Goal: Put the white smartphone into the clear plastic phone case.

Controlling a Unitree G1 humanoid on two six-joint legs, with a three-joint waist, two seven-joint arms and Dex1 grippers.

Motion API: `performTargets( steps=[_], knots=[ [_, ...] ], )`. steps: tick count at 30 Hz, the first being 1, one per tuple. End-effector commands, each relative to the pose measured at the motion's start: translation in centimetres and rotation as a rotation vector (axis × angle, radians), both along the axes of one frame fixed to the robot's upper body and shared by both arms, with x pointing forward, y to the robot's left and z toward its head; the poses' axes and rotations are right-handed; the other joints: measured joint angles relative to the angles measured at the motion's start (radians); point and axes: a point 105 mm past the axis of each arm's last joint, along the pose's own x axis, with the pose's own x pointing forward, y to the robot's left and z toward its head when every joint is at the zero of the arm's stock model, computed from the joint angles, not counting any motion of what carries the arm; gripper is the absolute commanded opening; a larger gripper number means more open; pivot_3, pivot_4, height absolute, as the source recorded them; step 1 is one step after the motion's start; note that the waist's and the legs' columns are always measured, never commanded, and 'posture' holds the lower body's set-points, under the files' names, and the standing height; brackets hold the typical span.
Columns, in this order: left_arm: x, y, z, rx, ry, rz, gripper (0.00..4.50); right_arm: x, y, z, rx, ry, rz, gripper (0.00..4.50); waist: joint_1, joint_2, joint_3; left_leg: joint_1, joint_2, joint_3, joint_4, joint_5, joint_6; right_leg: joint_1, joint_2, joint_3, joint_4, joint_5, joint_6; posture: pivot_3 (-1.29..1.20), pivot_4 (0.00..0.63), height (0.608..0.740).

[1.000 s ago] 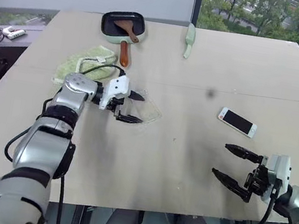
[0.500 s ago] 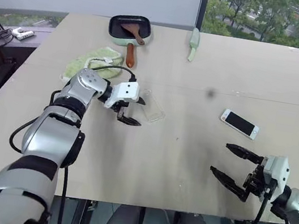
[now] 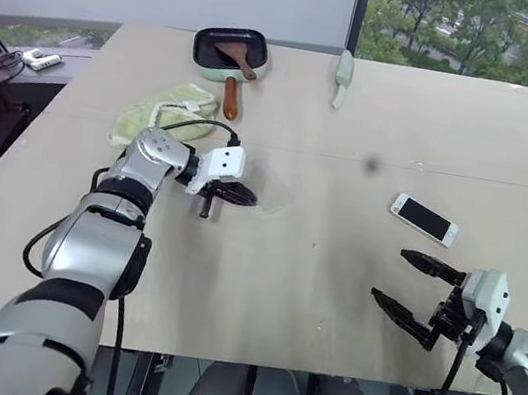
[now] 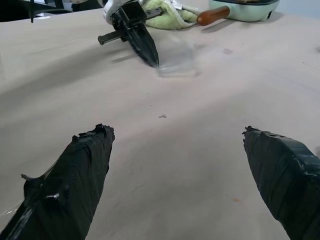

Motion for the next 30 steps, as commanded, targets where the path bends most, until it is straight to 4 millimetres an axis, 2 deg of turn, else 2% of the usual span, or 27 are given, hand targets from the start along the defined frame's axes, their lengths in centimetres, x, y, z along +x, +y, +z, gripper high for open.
performTargets(
  steps=[1, 11, 16, 22, 26, 30],
  knots=[
    [-0.5, -0.5, -0.4, -0.015, 0.023, -0.036, 0.03, 0.0, 0.2, 0.7, 0.001, -0.033, 0.008, 4.5, -0.001, 0.0, 0.0, 0.0, 0.0, 0.0, 0.0, 0.0, 0.0, 0.0, 0.0, 0.0, 0.0, 0.0, 0.0, 0.0, 0.15, 0.74],
    [-0.8, -2.6, 1.3, -0.149, 0.018, -0.119, 0.03, -0.2, -0.1, 0.1, 0.002, -0.028, 0.005, 4.5, -0.004, -0.001, 0.001, -0.002, 0.0, 0.0, 0.0, 0.0, 0.0, -0.002, 0.0, 0.0, -0.001, 0.0, 0.0, 0.0, 0.15, 0.74],
    [-1.4, -3.6, 1.2, -0.18, 0.041, -0.158, 0.03, -0.2, -0.1, 0.0, 0.009, -0.022, 0.012, 4.5, -0.004, -0.002, 0.002, -0.002, 0.0, 0.0, 0.0, 0.0, 0.0, -0.002, 0.0, 0.0, -0.001, 0.0, 0.0, 0.0, 0.15, 0.74],
    [-4.9, -7.0, -0.8, -0.227, 0.102, -0.296, 0.03, -0.3, -0.4, -0.6, -0.015, -0.009, 0.044, 4.5, -0.005, -0.001, 0.002, -0.002, 0.003, 0.0, 0.0, 0.0, 0.001, -0.002, -0.001, 0.001, -0.001, 0.0, 0.0, 0.0, 0.15, 0.74],
    [-7.2, -9.4, -1.5, -0.296, 0.153, -0.265, 0.03, -0.3, -0.8, -0.6, -0.019, -0.007, 0.058, 4.5, -0.004, 0.0, 0.001, -0.002, 0.004, 0.0, 0.0, -0.001, 0.001, -0.002, -0.001, 0.001, -0.001, 0.0, 0.0, 0.0, 0.15, 0.74],
    [-9.4, -10.8, -2.6, -0.277, 0.141, -0.229, 0.03, -0.6, -1.2, -1.1, -0.054, 0.006, 0.074, 4.5, -0.002, 0.0, 0.001, -0.001, 0.004, 0.0, -0.001, -0.001, 0.001, -0.002, -0.001, 0.002, -0.001, 0.0, 0.0, 0.0, 0.15, 0.74]
  ],
)
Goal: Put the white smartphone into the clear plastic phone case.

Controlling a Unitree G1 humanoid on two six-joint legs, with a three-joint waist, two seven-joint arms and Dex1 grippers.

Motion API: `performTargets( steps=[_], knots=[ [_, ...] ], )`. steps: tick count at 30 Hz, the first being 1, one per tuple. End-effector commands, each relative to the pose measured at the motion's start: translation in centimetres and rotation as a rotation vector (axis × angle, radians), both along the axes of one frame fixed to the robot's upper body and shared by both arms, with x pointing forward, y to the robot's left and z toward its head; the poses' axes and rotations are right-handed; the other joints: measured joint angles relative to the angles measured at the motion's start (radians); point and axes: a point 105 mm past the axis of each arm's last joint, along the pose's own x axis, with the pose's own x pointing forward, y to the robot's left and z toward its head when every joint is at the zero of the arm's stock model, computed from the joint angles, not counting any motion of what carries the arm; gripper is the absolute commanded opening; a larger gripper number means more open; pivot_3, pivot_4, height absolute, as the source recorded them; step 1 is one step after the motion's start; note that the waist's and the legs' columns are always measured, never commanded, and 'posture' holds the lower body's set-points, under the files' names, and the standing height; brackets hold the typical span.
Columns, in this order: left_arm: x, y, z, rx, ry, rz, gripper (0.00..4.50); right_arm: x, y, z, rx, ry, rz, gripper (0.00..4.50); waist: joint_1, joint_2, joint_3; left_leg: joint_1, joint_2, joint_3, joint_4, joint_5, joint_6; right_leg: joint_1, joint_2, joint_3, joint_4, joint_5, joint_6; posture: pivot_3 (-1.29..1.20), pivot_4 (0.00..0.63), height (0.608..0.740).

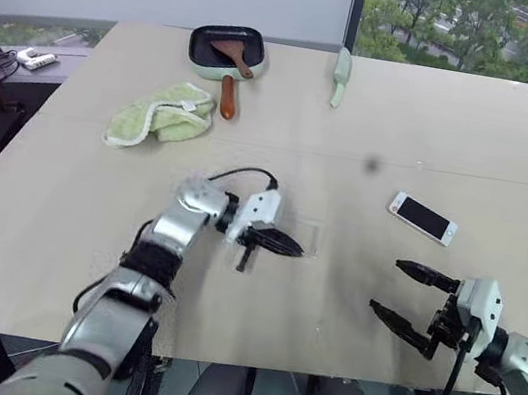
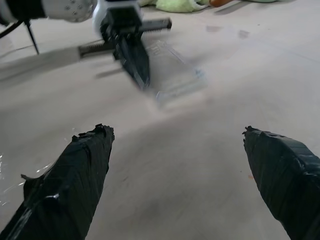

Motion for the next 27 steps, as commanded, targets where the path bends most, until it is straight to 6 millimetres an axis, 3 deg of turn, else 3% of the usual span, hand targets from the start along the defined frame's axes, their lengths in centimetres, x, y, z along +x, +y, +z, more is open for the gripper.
performTargets(
  steps=[1, 6, 12, 16, 17, 18, 21, 24, 27],
  knots=[
    [-0.9, -1.6, 0.6, -0.007, -0.022, 0.039, 0.03, -0.1, -0.5, 0.4, -0.035, -0.032, 0.019, 4.5, 0.002, 0.0, 0.0, 0.0, 0.0, 0.0, 0.0, 0.0, 0.0, 0.0, 0.0, 0.0, 0.0, 0.0, 0.0, 0.0, 0.15, 0.74],
    [-1.7, -3.9, 1.3, -0.064, 0.004, 0.131, 0.03, 0.4, -1.1, 0.5, -0.047, -0.043, 0.015, 4.5, 0.003, 0.0, 0.0, 0.0, 0.0, 0.0, 0.0, 0.0, 0.0, 0.0, -0.001, 0.0, 0.0, 0.0, 0.0, 0.0, 0.15, 0.74],
    [-3.2, -5.1, 1.0, -0.081, 0.071, 0.148, 0.03, 1.0, -1.9, 0.9, -0.072, -0.057, 0.005, 4.5, 0.0, 0.0, 0.0, 0.002, 0.0, 0.0, -0.002, 0.0, 0.0, 0.0, 0.0, 0.001, 0.0, 0.0, 0.0, 0.0, 0.15, 0.74],
    [-2.5, -5.5, 1.2, -0.103, 0.091, 0.194, 1.35, 1.4, -2.5, 1.1, -0.085, -0.068, -0.011, 4.5, 0.003, 0.0, 0.0, 0.001, 0.0, 0.001, -0.002, 0.0, 0.0, 0.0, -0.001, 0.0, -0.001, 0.0, 0.0, 0.0, 0.15, 0.74],
    [-2.3, -5.5, 1.2, -0.109, 0.089, 0.205, 1.49, 1.4, -2.6, 1.2, -0.089, -0.071, -0.018, 4.5, 0.003, 0.0, 0.0, 0.001, 0.0, 0.001, -0.002, 0.0, 0.0, 0.0, -0.001, 0.0, -0.001, 0.0, 0.0, 0.0, 0.15, 0.74],
    [-2.2, -5.5, 1.2, -0.111, 0.091, 0.207, 2.0, 1.5, -2.8, 1.3, -0.091, -0.074, -0.025, 4.5, 0.003, 0.0, 0.0, 0.001, 0.0, 0.001, -0.002, 0.0, 0.0, 0.0, -0.001, 0.0, -0.001, 0.0, 0.0, 0.0, 0.15, 0.74],
    [-2.2, -5.5, 1.4, -0.111, 0.083, 0.204, 2.91, 2.2, -3.4, 1.5, -0.111, -0.089, -0.07, 4.5, 0.002, 0.0, 0.0, 0.001, 0.0, 0.001, -0.002, 0.0, 0.0, 0.0, -0.001, 0.0, -0.001, 0.0, 0.0, 0.0, 0.15, 0.74],
    [-1.8, -5.0, 2.8, -0.145, 0.051, 0.212, 4.34, 4.1, -4.6, 1.6, -0.142, -0.098, -0.209, 4.5, -0.001, 0.0, 0.0, 0.002, 0.0, 0.001, -0.003, 0.0, 0.0, 0.0, -0.001, 0.001, -0.001, 0.0, 0.0, 0.0, 0.15, 0.74],
    [-1.4, -4.1, 4.6, -0.179, 0.029, 0.212, 4.46, 5.6, -5.3, 2.0, -0.159, -0.114, -0.276, 4.5, 0.002, 0.0, 0.0, 0.002, 0.0, 0.001, -0.003, 0.0, 0.0, 0.0, -0.001, 0.001, -0.001, 0.0, 0.0, 0.0, 0.15, 0.74]
  ],
)
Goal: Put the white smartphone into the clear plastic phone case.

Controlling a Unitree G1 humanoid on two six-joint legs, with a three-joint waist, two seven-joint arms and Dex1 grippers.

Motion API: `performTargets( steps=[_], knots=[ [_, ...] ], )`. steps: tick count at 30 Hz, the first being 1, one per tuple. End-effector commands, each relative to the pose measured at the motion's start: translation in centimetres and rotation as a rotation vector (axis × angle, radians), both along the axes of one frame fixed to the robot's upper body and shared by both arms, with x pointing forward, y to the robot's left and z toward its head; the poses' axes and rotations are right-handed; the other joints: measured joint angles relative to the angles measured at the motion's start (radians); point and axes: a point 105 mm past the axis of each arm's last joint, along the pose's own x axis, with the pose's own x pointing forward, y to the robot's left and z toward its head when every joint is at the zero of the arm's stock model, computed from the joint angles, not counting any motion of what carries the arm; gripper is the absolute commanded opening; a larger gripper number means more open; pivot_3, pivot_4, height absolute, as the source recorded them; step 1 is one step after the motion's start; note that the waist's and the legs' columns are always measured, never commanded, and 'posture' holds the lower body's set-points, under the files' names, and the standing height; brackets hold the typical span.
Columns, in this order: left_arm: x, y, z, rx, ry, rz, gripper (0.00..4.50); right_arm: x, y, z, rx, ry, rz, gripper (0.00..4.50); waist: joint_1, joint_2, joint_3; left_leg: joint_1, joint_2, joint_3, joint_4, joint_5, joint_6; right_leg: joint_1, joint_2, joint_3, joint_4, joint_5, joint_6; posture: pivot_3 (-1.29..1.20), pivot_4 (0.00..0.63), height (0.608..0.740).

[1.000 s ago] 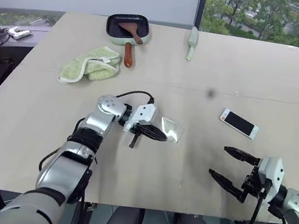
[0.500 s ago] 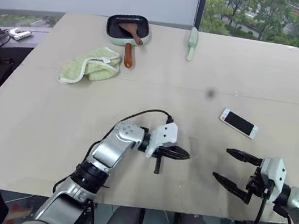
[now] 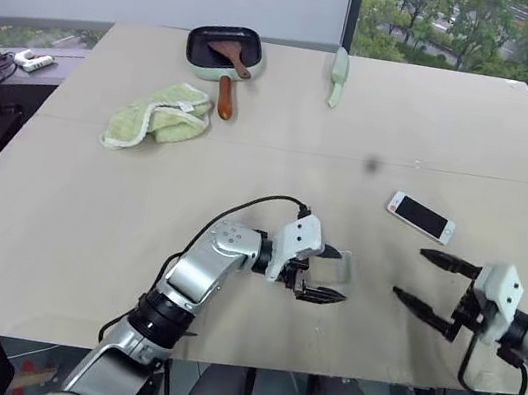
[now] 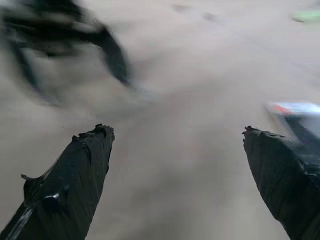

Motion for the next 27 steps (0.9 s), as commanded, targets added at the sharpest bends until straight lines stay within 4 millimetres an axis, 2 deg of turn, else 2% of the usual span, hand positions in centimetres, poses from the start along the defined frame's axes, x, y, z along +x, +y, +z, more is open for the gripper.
performTargets(
  steps=[1, 4, 7, 11, 14, 20, 27],
  knots=[
    [0.5, 1.1, 4.1, -0.071, -0.095, -0.005, 4.46, 2.0, -1.4, 1.4, -0.022, -0.05, -0.095, 4.5, -0.002, 0.0, 0.0, 0.0, 0.0, 0.0, 0.0, 0.0, 0.0, 0.0, 0.0, 0.0, 0.0, 0.0, 0.0, 0.0, 0.15, 0.74],
    [1.5, 3.4, 7.1, -0.081, -0.156, 0.039, 4.46, 4.8, -3.4, 1.5, -0.11, -0.031, -0.179, 4.5, -0.003, 0.002, 0.002, 0.0, 0.0, 0.002, 0.0, 0.0, 0.0, -0.001, 0.0, 0.001, -0.001, 0.0, 0.0, 0.0, 0.15, 0.74],
    [2.2, 5.5, 9.3, -0.064, -0.208, 0.107, 4.46, 7.0, -4.2, 2.0, -0.094, -0.005, -0.176, 4.5, -0.007, 0.002, 0.002, 0.0, 0.0, 0.002, -0.001, 0.0, 0.0, -0.001, 0.0, 0.001, -0.001, 0.0, 0.0, 0.0, 0.15, 0.74],
    [2.6, 8.2, 10.6, -0.002, -0.255, 0.21, 4.46, 9.5, -5.0, 1.1, -0.096, 0.088, -0.155, 4.5, -0.008, 0.002, 0.002, 0.0, 0.0, 0.003, -0.004, 0.0, 0.0, -0.002, 0.0, 0.001, -0.003, 0.0, 0.0, 0.0, 0.15, 0.74],
    [1.8, 9.8, 10.8, 0.033, -0.24, 0.259, 4.46, 10.5, -4.9, 0.4, -0.036, 0.184, -0.124, 4.5, -0.008, 0.002, 0.003, -0.002, 0.001, 0.003, -0.006, 0.002, -0.003, -0.003, 0.0, 0.001, -0.006, 0.0, 0.0, 0.0, 0.15, 0.74],
    [-0.7, 11.2, 10.5, 0.072, -0.179, 0.289, 4.46, 10.7, -5.5, -1.3, -0.032, 0.34, -0.092, 4.5, -0.007, 0.002, 0.003, -0.005, 0.001, 0.004, -0.006, 0.003, -0.005, -0.006, -0.001, 0.002, -0.01, 0.0, 0.0, 0.0, 0.15, 0.74],
    [-2.2, 11.0, 10.9, 0.03, -0.139, 0.243, 4.46, 9.4, -5.2, -2.7, -0.103, 0.423, 0.009, 4.5, -0.005, 0.002, 0.003, -0.003, 0.001, 0.003, -0.006, 0.002, -0.004, -0.004, -0.001, 0.001, -0.008, 0.0, 0.0, 0.0, 0.15, 0.74]
  ],
)
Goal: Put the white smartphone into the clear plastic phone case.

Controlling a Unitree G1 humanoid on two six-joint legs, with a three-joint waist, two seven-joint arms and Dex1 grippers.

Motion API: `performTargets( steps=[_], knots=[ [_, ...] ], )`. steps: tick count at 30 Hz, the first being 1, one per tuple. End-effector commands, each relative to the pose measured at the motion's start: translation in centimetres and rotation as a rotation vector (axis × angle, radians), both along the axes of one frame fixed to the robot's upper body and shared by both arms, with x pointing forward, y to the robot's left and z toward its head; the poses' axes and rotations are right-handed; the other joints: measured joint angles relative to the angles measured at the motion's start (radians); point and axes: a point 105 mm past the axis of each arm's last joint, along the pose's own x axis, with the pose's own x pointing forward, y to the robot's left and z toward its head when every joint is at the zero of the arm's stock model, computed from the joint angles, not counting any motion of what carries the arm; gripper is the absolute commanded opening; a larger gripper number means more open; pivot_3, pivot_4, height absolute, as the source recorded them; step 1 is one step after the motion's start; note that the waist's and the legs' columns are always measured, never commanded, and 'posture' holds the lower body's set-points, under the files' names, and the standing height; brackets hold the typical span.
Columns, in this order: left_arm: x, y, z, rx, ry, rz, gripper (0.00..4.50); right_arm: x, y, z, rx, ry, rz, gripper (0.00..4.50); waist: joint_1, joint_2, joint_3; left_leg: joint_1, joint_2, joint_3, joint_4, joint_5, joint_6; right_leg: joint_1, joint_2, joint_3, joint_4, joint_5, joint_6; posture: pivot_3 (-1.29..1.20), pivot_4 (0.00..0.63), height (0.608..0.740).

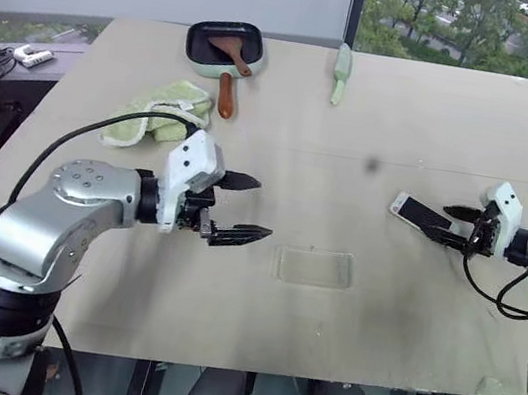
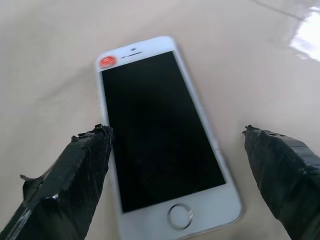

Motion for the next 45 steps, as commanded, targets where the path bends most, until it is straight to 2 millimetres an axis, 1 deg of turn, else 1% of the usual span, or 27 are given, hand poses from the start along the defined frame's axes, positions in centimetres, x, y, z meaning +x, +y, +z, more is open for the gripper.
performTargets(
  steps=[1, 3, 6, 13, 16, 18, 24, 27, 29, 33, 36, 38, 41, 43, 45],
  knots=[
    [-1.3, -0.3, 0.8, -0.002, -0.01, -0.065, 4.46, -1.4, -0.2, -2.1, -0.064, 0.09, 0.064, 4.5, -0.002, 0.0, 0.0, 0.0, 0.0, 0.0, 0.0, 0.0, -0.001, 0.0, 0.0, 0.0, 0.0, 0.0, 0.0, 0.0, 0.15, 0.74],
    [-1.8, -0.5, 0.6, 0.004, 0.016, -0.092, 4.46, -1.6, -0.5, -2.5, -0.098, 0.097, 0.07, 4.5, -0.002, 0.0, 0.0, 0.0, 0.0, 0.0, 0.0, 0.0, -0.001, 0.0, 0.0, 0.0, 0.0, 0.0, 0.0, 0.0, 0.15, 0.74],
    [-1.7, -0.4, 0.3, 0.02, 0.021, -0.101, 4.46, -2.0, -1.0, -3.0, -0.16, 0.097, 0.077, 4.5, 0.001, 0.0, 0.0, 0.0, 0.0, 0.0, 0.0, 0.001, -0.001, 0.0, 0.0, 0.0, 0.0, 0.0, 0.0, 0.0, 0.15, 0.74],
    [-1.0, -0.4, 0.5, 0.023, 0.002, -0.091, 4.46, -2.0, -1.6, -3.2, -0.181, 0.086, 0.052, 4.5, 0.003, 0.0, 0.0, 0.002, 0.0, -0.001, 0.0, 0.001, -0.001, 0.003, 0.0, -0.002, -0.001, 0.0, 0.0, 0.0, 0.15, 0.74],
    [-0.7, -0.4, 0.4, 0.027, -0.004, -0.09, 4.5, -2.3, -1.6, -3.5, -0.187, 0.108, 0.066, 3.79, 0.003, -0.001, -0.001, 0.002, 0.0, -0.001, 0.0, 0.001, -0.001, 0.004, 0.0, -0.002, -0.001, 0.0, 0.0, 0.0, 0.15, 0.74],
    [-0.6, -0.4, 0.4, 0.03, -0.008, -0.088, 4.5, -2.5, -1.4, -3.7, -0.179, 0.123, 0.076, 2.95, 0.003, -0.001, -0.001, 0.002, 0.0, -0.001, 0.0, 0.001, -0.001, 0.004, 0.0, -0.002, -0.001, 0.0, 0.0, 0.0, 0.15, 0.74],
    [-0.4, -0.1, 0.5, 0.036, -0.016, -0.074, 4.5, -2.5, -0.7, -3.9, -0.173, 0.108, 0.103, 2.94, 0.002, -0.001, -0.001, 0.002, 0.0, -0.002, 0.0, 0.001, -0.001, 0.004, 0.0, -0.002, -0.001, 0.0, 0.0, 0.0, 0.15, 0.74],
    [0.5, 0.5, 0.7, 0.014, -0.038, -0.03, 4.5, -1.9, 0.6, -2.9, -0.163, 0.049, 0.152, 2.94, 0.001, -0.001, -0.001, 0.002, 0.0, -0.002, 0.0, 0.001, -0.001, 0.004, 0.0, -0.002, -0.001, 0.0, 0.0, 0.0, 0.15, 0.74],
    [0.9, 1.1, 0.6, 0.053, -0.059, -0.019, 4.5, -1.5, 1.8, -1.9, -0.18, -0.009, 0.215, 2.94, -0.002, -0.001, -0.001, 0.002, 0.0, -0.002, 0.0, 0.001, -0.001, 0.004, 0.0, -0.002, -0.001, 0.0, 0.0, 0.0, 0.15, 0.74],
    [1.3, 1.6, 1.0, 0.099, -0.08, -0.054, 4.5, -1.3, 5.1, 0.6, -0.18, -0.099, 0.357, 2.94, -0.026, -0.001, 0.0, 0.003, 0.001, -0.001, 0.0, 0.0, -0.001, 0.003, 0.001, -0.001, 0.0, 0.0, 0.0, 0.0, 0.15, 0.74],
    [1.4, 1.5, 0.8, 0.133, -0.083, -0.099, 4.5, -2.0, 7.9, 2.2, -0.183, -0.151, 0.465, 2.94, -0.027, 0.0, 0.0, 0.003, 0.0, 0.0, 0.0, 0.0, -0.001, 0.003, 0.001, 0.0, 0.001, 0.0, 0.0, 0.0, 0.15, 0.74],
    [1.5, 1.0, 0.8, 0.145, -0.096, -0.133, 4.5, -3.2, 9.8, 2.7, -0.191, -0.157, 0.545, 2.94, -0.025, 0.001, 0.001, 0.002, 0.0, 0.0, 0.0, 0.0, 0.001, 0.0, 0.001, 0.0, 0.003, 0.0, 0.0, 0.0, 0.15, 0.74],
    [1.8, 0.4, 0.9, 0.127, -0.102, -0.168, 4.5, -4.8, 12.0, 3.2, -0.209, -0.159, 0.62, 2.94, -0.017, 0.001, 0.001, -0.003, 0.0, 0.0, 0.001, -0.001, 0.001, -0.005, 0.001, 0.0, 0.005, 0.0, 0.0, 0.0, 0.15, 0.74],
    [2.2, 0.3, 0.8, 0.122, -0.099, -0.174, 4.5, -5.2, 12.9, 3.7, -0.224, -0.184, 0.631, 2.94, -0.014, 0.001, 0.001, -0.008, 0.0, -0.001, 0.002, 0.001, -0.001, -0.009, 0.001, 0.0, 0.006, 0.0, 0.0, 0.0, 0.15, 0.74],
    [2.6, 0.4, 0.5, 0.128, -0.097, -0.172, 4.5, -5.0, 13.2, 4.2, -0.215, -0.19, 0.601, 2.94, -0.013, 0.001, 0.001, -0.012, -0.001, -0.001, 0.003, 0.001, -0.001, -0.013, 0.0, 0.0, 0.007, 0.0, 0.0, 0.0, 0.15, 0.74]
  ],
)
